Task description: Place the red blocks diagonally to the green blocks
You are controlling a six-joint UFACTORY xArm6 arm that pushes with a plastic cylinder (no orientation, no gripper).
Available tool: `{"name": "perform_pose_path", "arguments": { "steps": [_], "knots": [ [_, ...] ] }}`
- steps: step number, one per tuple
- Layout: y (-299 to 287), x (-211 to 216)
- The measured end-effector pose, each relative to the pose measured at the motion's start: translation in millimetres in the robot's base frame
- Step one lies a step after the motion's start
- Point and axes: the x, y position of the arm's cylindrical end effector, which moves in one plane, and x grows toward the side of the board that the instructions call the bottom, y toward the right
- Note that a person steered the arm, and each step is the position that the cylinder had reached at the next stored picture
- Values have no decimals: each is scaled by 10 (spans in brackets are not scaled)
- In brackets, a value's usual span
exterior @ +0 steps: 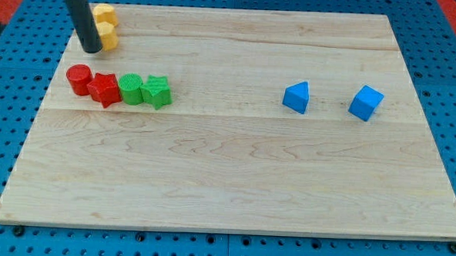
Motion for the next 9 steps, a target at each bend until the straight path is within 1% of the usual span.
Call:
{"name": "perform_pose_path", "arguments": {
  "steps": [1, 3, 4, 5, 6, 7, 8, 9],
  "knots": [
    [56, -153],
    [139, 787],
    [370, 1249],
    [567, 1390],
    [589, 1070],
    [1162, 1407],
    [1272, 1849],
    [1001, 2001]
  ]
}}
